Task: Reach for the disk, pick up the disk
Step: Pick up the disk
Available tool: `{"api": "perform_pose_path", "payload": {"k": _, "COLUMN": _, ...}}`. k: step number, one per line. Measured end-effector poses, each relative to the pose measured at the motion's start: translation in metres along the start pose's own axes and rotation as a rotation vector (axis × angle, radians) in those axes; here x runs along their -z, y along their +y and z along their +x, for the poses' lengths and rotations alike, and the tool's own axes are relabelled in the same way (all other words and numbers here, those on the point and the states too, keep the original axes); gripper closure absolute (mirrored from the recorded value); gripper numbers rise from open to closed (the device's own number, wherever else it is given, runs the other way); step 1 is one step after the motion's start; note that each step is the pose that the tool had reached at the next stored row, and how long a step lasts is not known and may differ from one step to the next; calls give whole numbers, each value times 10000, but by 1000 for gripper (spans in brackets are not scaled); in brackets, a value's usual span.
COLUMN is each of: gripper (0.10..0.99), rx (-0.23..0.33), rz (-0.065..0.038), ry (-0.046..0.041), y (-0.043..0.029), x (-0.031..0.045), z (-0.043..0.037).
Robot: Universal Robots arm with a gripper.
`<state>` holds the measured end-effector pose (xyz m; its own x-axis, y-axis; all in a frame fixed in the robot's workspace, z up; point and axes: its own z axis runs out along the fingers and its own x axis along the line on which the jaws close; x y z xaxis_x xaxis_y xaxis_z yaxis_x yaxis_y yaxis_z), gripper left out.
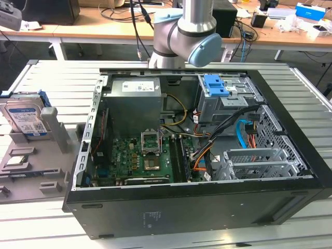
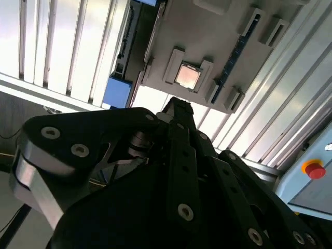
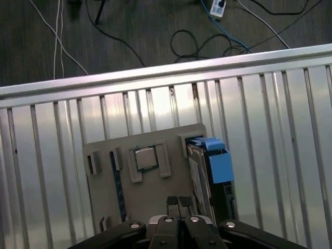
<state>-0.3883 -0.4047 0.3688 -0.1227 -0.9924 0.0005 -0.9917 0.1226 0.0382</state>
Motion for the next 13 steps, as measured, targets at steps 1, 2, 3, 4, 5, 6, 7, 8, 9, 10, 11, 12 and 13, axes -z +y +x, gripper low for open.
{"api": "perform_pose_path", "payload": {"k": 1, "gripper": 980, "rx": 150, "rz": 0, "ry": 5, "y": 0, "x": 0, "z": 0}}
{"api": "perform_pose_path", "payload": {"k": 2, "gripper": 980, "rx": 288, "rz": 0, "ry": 11, "y": 0, "x": 0, "z": 0}}
{"api": "perform_pose_path", "payload": {"k": 3, "gripper": 980, "rx": 461, "rz": 0, "ry": 18, "y": 0, "x": 0, "z": 0}}
{"api": "perform_pose_path", "payload": {"k": 4, "gripper": 980, "rx": 610, "rz": 0, "ry": 23, "y": 0, "x": 0, "z": 0}}
{"api": "perform_pose_path", "payload": {"k": 5, "gripper": 980, "rx": 737, "rz": 0, "ry": 28, "y": 0, "x": 0, "z": 0}}
{"api": "perform_pose_path", "payload": {"k": 6, "gripper": 980, "rx": 824, "rz": 1, "ry": 31, "y": 0, "x": 0, "z": 0}}
{"api": "perform_pose_path", "payload": {"k": 7, "gripper": 980, "rx": 914, "rz": 0, "ry": 35, "y": 0, "x": 0, "z": 0}}
{"api": "perform_pose_path", "payload": {"k": 8, "gripper": 980, "rx": 972, "rz": 0, "ry": 37, "y": 0, "x": 0, "z": 0}}
{"api": "perform_pose_path", "payload": {"k": 9, "gripper": 980, "rx": 1018, "rz": 0, "ry": 39, "y": 0, "x": 0, "z": 0}}
{"api": "perform_pose_path", "payload": {"k": 10, "gripper": 980, "rx": 1018, "rz": 0, "ry": 39, "y": 0, "x": 0, "z": 0}}
{"api": "perform_pose_path", "payload": {"k": 11, "gripper": 980, "rx": 1019, "rz": 0, "ry": 39, "y": 0, "x": 0, "z": 0}}
{"api": "perform_pose_path", "payload": {"k": 12, "gripper": 980, "rx": 1020, "rz": 0, "ry": 39, "y": 0, "x": 0, "z": 0}}
{"api": "perform_pose_path", "payload": {"k": 13, "gripper": 980, "rx": 1020, "rz": 0, "ry": 39, "y": 0, "x": 0, "z": 0}}
